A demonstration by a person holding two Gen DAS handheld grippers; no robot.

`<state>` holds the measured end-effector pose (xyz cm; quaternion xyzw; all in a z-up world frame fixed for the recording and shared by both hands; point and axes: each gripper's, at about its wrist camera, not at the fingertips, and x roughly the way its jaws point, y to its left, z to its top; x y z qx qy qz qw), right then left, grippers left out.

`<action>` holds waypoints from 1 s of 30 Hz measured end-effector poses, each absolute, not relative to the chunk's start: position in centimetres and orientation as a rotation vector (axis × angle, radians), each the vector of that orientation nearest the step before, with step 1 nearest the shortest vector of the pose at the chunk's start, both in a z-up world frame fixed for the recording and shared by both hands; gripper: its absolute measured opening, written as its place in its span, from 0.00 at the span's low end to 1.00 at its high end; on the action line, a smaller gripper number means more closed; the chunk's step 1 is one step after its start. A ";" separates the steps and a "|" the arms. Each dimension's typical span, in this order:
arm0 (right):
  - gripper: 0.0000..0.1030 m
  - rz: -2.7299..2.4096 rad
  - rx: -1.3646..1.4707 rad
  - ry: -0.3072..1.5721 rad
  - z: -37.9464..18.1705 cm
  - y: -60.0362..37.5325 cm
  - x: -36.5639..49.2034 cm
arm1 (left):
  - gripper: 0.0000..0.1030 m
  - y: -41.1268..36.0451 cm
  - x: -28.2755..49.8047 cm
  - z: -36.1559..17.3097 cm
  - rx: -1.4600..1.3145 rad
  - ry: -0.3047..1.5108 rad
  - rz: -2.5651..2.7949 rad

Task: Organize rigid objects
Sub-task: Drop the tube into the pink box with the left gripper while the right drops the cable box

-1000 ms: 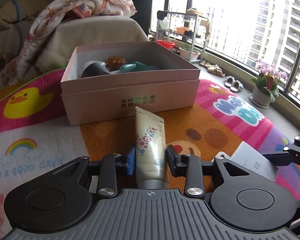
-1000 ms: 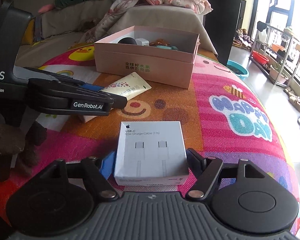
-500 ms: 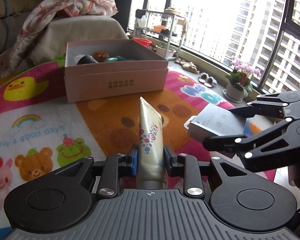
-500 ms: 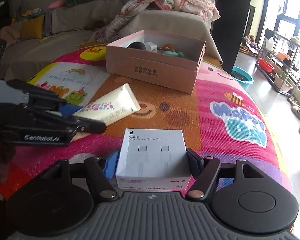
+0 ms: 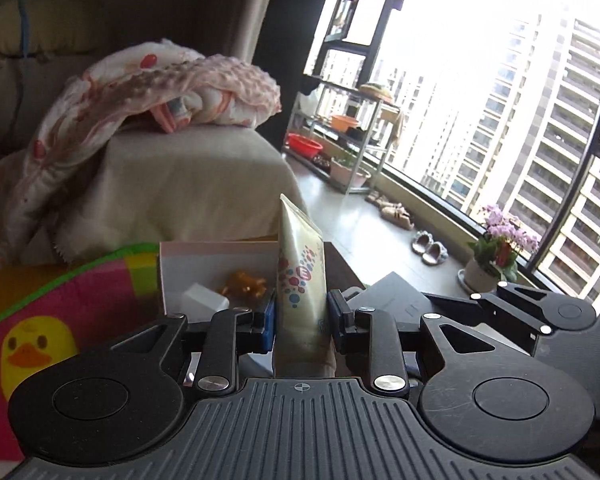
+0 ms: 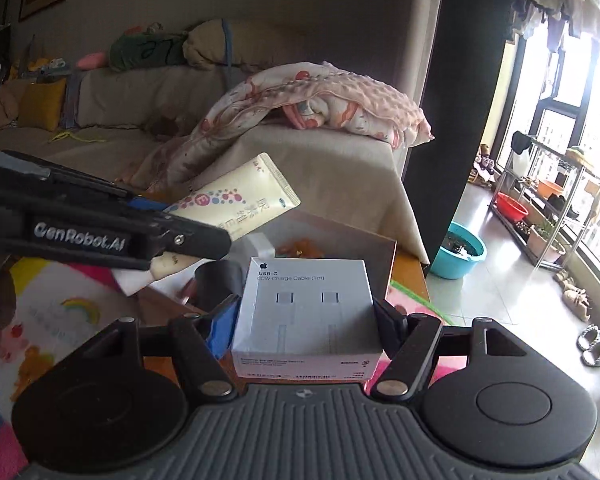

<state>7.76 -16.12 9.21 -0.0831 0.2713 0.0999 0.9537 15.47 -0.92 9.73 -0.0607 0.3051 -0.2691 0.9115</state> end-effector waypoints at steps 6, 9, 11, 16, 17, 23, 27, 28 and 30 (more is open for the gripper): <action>0.77 0.150 -0.128 0.591 6.9 -15.9 12.6 | 0.29 -1.7 18.4 6.2 -0.075 0.720 -0.455; 0.82 0.132 -0.101 0.588 6.6 -16.8 10.2 | 0.29 -0.8 14.0 6.7 -0.043 0.636 -0.437; 0.87 0.148 -0.070 0.576 6.8 -17.5 7.6 | 0.29 0.0 10.3 7.4 -0.034 0.597 -0.429; 0.99 0.178 -0.019 0.583 5.8 -18.6 0.9 | 0.29 1.5 1.6 6.4 -0.007 0.595 -0.349; 1.00 0.179 -0.012 0.604 5.3 -18.8 0.1 | 0.29 1.4 0.3 5.5 -0.001 0.616 -0.327; 1.00 0.157 -0.010 0.757 1.3 -18.4 -1.0 | 0.29 -0.5 -4.1 1.2 0.007 0.699 -0.248; 1.00 0.125 -0.057 0.790 -0.5 -18.3 -0.8 | 0.30 -1.6 -4.2 0.1 0.036 0.644 -0.197; 1.00 0.131 -0.040 0.796 -0.6 -18.6 -0.6 | 0.30 -1.8 -4.1 0.1 0.031 0.643 -0.190; 1.00 0.134 -0.022 0.798 -0.6 -18.9 -0.3 | 0.31 -1.8 -3.4 0.1 0.000 0.649 -0.185</action>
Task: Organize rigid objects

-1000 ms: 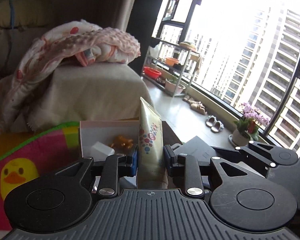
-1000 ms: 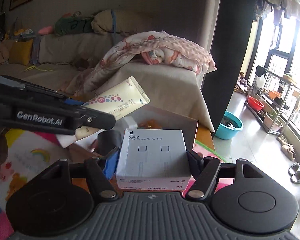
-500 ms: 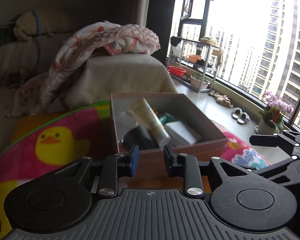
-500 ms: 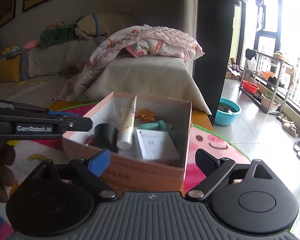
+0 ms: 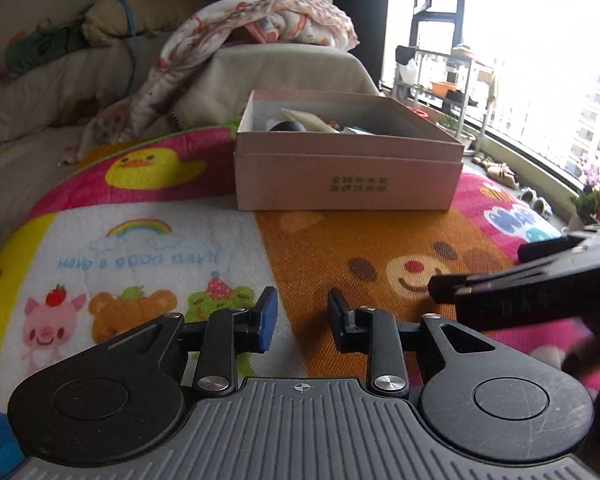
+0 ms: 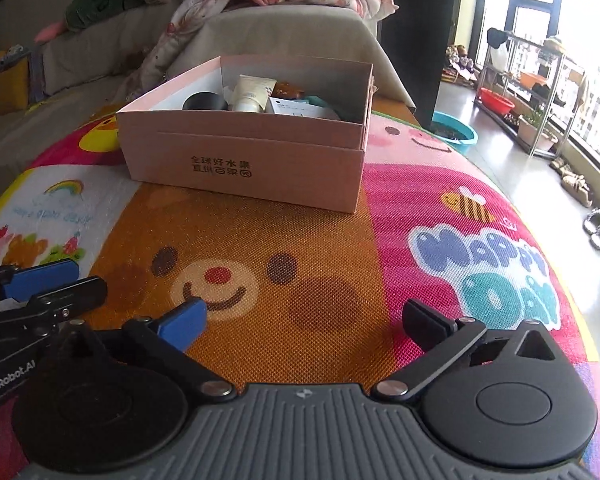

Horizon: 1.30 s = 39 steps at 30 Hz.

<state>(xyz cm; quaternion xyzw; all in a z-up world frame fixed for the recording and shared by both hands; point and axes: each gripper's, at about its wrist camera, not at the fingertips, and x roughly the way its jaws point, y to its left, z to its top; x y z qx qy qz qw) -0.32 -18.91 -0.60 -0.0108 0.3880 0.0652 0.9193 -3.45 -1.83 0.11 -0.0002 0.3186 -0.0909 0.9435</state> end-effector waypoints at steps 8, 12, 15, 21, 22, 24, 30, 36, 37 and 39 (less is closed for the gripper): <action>1.00 0.115 -0.004 0.709 -1.3 -19.8 -0.2 | 0.34 -2.4 -2.9 -0.1 -0.027 0.647 -0.161; 1.00 0.086 -0.006 0.703 -1.3 -19.6 -0.3 | 0.35 -2.6 -2.7 -0.1 -0.027 0.647 -0.146; 1.00 0.074 -0.008 0.700 -1.3 -19.4 -0.3 | 0.35 -2.7 -2.6 -0.1 -0.029 0.647 -0.143; 1.00 0.049 -0.006 0.700 -1.3 -18.9 -0.2 | 0.35 -2.7 -2.5 -0.1 -0.034 0.647 -0.146; 1.00 0.048 -0.010 0.699 -1.3 -18.8 -0.2 | 0.35 -2.6 -2.5 -0.1 -0.042 0.648 -0.149; 1.00 0.054 0.006 0.699 -1.4 -19.1 -0.2 | 0.35 -2.5 -2.5 -0.1 -0.050 0.648 -0.151; 1.00 0.059 0.016 0.698 -1.4 -19.3 -0.3 | 0.35 -2.4 -2.5 -0.1 -0.042 0.647 -0.149; 1.00 0.058 0.015 0.699 -1.4 -19.2 -0.4 | 0.35 -2.4 -2.5 -0.1 -0.046 0.647 -0.151; 1.00 0.057 0.013 0.700 -1.4 -19.2 -0.4 | 0.35 -2.4 -2.5 -0.1 -0.049 0.647 -0.152; 1.00 0.058 0.015 0.699 -1.4 -19.3 -0.4 | 0.35 -2.4 -2.5 -0.2 -0.051 0.648 -0.152</action>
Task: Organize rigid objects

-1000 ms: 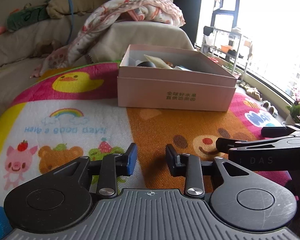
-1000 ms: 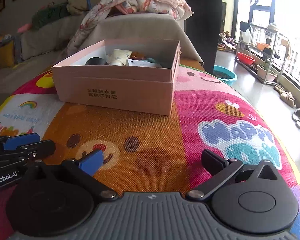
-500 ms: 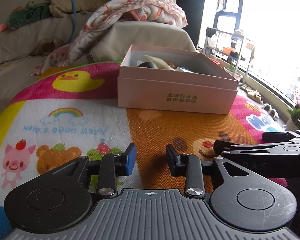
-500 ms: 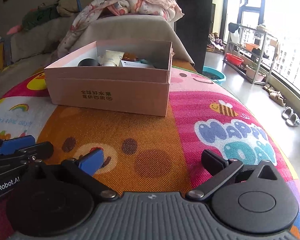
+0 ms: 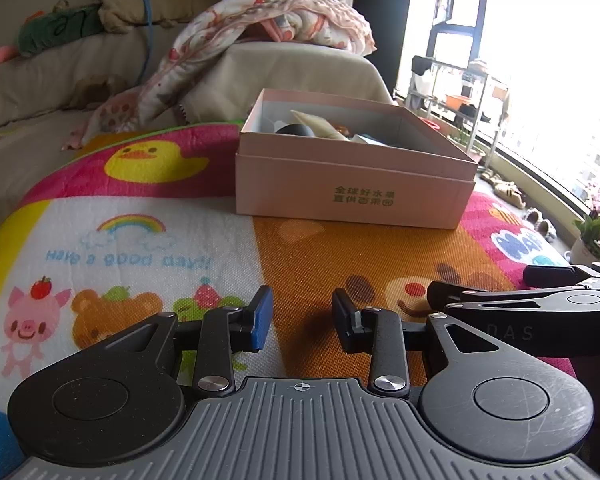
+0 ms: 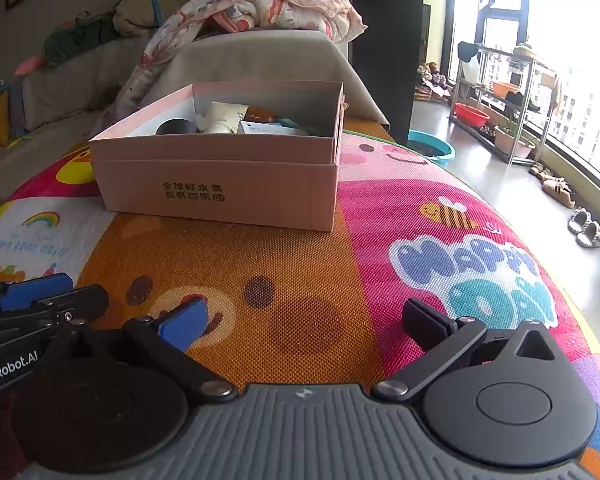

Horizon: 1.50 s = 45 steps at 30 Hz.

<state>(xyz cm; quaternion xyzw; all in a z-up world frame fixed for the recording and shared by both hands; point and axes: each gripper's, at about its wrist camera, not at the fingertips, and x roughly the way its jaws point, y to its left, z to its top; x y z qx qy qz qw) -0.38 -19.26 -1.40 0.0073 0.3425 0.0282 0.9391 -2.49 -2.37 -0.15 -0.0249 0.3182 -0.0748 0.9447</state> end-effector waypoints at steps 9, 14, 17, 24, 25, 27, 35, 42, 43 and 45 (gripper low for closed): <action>1.00 0.057 0.014 0.700 -1.4 -19.2 -0.4 | 0.36 -2.7 -2.3 -0.1 -0.034 0.649 -0.148; 1.00 0.057 0.014 0.700 -1.4 -19.2 -0.4 | 0.36 -2.6 -2.2 -0.1 -0.053 0.651 -0.149; 1.00 0.057 0.014 0.700 -1.4 -19.2 -0.4 | 0.36 -2.5 -2.1 -0.1 -0.050 0.650 -0.148; 1.00 0.057 0.014 0.700 -1.4 -19.2 -0.4 | 0.35 -2.5 -2.1 -0.2 -0.051 0.650 -0.149; 1.00 0.057 0.014 0.700 -1.4 -19.2 -0.4 | 0.35 -2.5 -2.1 -0.2 -0.051 0.650 -0.149; 1.00 0.057 0.014 0.700 -1.4 -19.2 -0.4 | 0.35 -2.5 -2.1 -0.2 -0.052 0.650 -0.149; 1.00 0.057 0.014 0.700 -1.4 -19.3 -0.4 | 0.35 -2.4 -2.1 -0.2 -0.053 0.650 -0.149; 1.00 0.057 0.014 0.700 -1.4 -19.3 -0.4 | 0.35 -2.4 -2.0 -0.2 -0.055 0.650 -0.150; 1.00 0.057 0.014 0.700 -1.4 -19.3 -0.4 | 0.35 -2.3 -2.0 -0.2 -0.054 0.650 -0.150; 1.00 0.057 0.014 0.700 -1.4 -19.3 -0.4 | 0.35 -2.3 -2.0 -0.2 -0.054 0.650 -0.150</action>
